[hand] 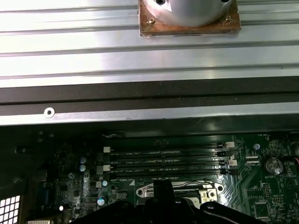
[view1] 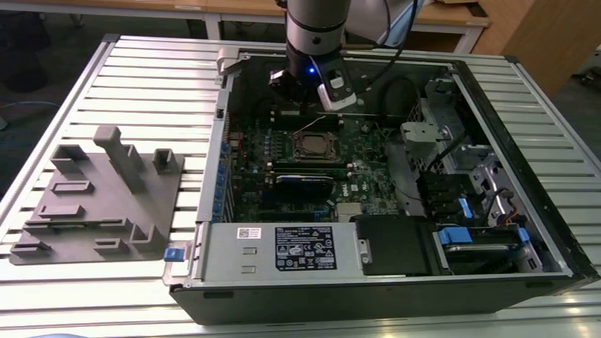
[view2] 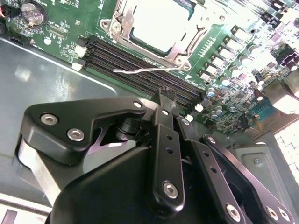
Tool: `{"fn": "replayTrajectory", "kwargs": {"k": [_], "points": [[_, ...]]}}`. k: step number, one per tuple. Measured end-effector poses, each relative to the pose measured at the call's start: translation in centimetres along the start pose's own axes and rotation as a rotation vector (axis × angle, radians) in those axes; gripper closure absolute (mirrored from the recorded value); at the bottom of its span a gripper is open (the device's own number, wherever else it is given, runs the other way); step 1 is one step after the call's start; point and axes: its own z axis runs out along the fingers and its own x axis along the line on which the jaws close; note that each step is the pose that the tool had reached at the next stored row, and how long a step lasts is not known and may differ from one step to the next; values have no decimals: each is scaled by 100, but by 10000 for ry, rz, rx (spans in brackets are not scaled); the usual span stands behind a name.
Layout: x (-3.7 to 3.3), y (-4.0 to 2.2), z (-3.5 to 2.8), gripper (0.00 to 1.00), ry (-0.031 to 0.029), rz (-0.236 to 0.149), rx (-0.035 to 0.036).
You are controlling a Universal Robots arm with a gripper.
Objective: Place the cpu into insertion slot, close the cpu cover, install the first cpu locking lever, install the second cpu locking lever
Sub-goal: 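Install the first cpu locking lever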
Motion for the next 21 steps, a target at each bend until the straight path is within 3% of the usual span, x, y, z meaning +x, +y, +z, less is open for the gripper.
{"fn": "replayTrajectory", "kwargs": {"k": [21], "points": [[-29, 14, 30, 89, 1, -2, 0]]}}
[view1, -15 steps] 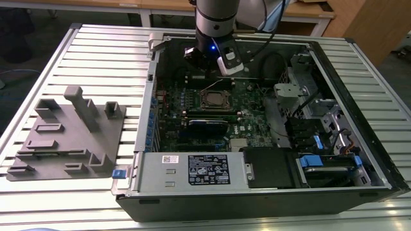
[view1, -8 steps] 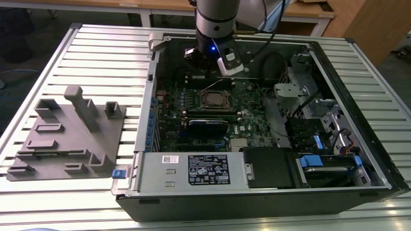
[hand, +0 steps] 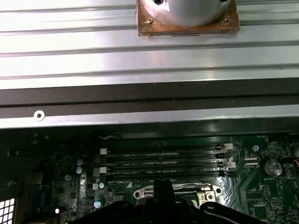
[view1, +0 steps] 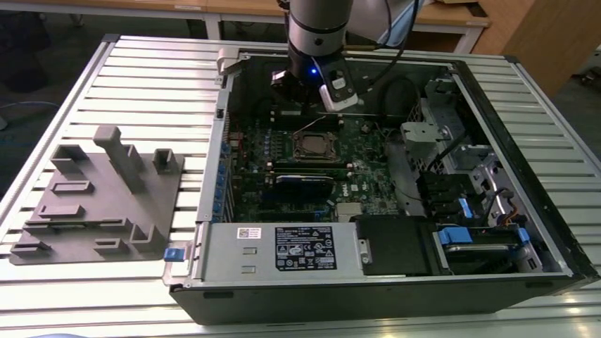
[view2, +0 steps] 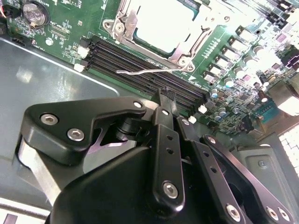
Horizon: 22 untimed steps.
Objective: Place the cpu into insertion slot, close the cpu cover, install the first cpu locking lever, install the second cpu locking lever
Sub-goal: 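Install the first cpu locking lever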
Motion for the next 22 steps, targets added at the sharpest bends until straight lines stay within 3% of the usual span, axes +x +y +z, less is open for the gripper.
{"fn": "replayTrajectory", "kwargs": {"k": [13, 19, 22], "points": [[-4, -1, 5, 89, -1, -1, 1], [-70, 2, 11, 89, -1, 0, 0], [-82, 3, 18, 89, -6, -1, 67]]}}
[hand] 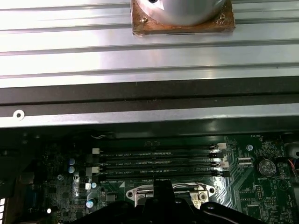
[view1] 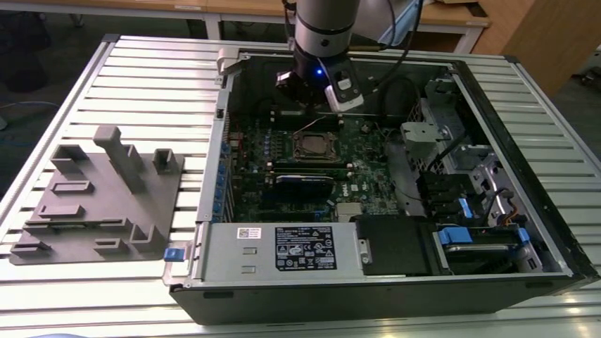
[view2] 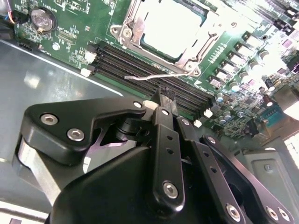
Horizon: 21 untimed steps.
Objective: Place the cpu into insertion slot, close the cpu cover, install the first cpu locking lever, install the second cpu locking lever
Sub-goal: 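Install the first cpu locking lever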
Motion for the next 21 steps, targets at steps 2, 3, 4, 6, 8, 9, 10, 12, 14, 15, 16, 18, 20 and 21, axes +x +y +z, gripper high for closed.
{"fn": "replayTrajectory", "kwargs": {"k": [2, 3, 4, 6, 8, 9, 10, 12, 14, 15, 16, 18, 20, 21], "points": [[-1, -5, 19, 89, 0, -2, 18], [-1, -8, 32, 89, -1, -1, 18], [-1, -11, 42, 89, 0, -1, 19], [-3, -10, 54, 89, 0, -1, 21], [-5, 0, 63, 89, 0, -1, 19], [-6, 5, 69, 89, -1, -1, 20], [-6, 9, 74, 89, 0, -1, 24], [-7, 12, 87, 89, -3, -2, 42], [-10, 10, 103, 89, -3, -3, 65], [-11, 8, 114, 89, -4, -2, 70], [-12, 6, 124, 89, -4, -2, 75], [-13, 4, 133, 89, -6, -3, 108], [-13, 4, 135, 89, -8, -5, 142], [-13, 5, 136, 89, -12, -5, 196]]}}
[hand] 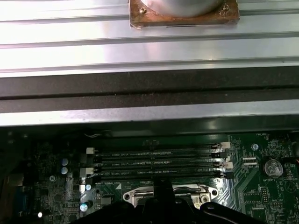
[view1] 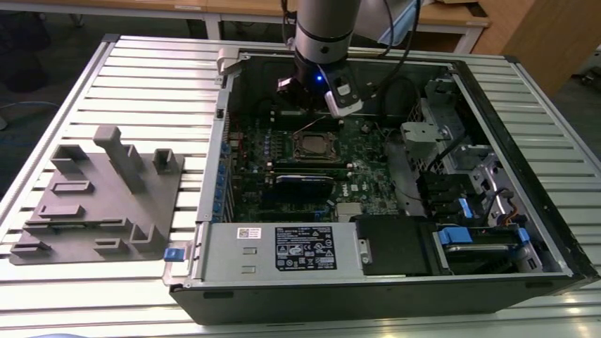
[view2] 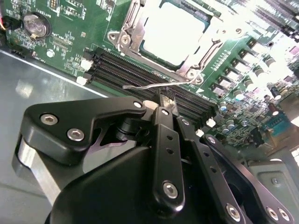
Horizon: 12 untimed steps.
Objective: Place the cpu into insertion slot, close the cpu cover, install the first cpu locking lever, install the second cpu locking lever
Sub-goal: 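Install the first cpu locking lever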
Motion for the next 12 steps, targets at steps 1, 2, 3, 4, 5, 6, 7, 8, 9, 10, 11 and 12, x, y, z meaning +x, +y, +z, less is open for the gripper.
{"fn": "replayTrajectory", "kwargs": {"k": [1, 2, 3, 4, 5, 6, 7, 8, 9, 10, 11, 12], "points": [[0, 1, 1, 89, -4, -2, 60], [0, 3, 4, 89, -6, -4, 107], [0, 3, 8, 89, -8, -4, 114], [0, 2, 13, 89, -8, -5, 112], [0, 1, 17, 89, -7, -5, 104], [1, 0, 20, 89, -5, -3, 88], [1, -1, 24, 89, -4, -2, 74], [1, -1, 29, 89, -2, -2, 51], [0, -2, 33, 89, 0, -1, 17], [0, -2, 38, 89, 2, 0, -26], [0, -1, 41, 89, 3, 1, -54], [-1, 1, 43, 89, 5, 2, -69]]}}
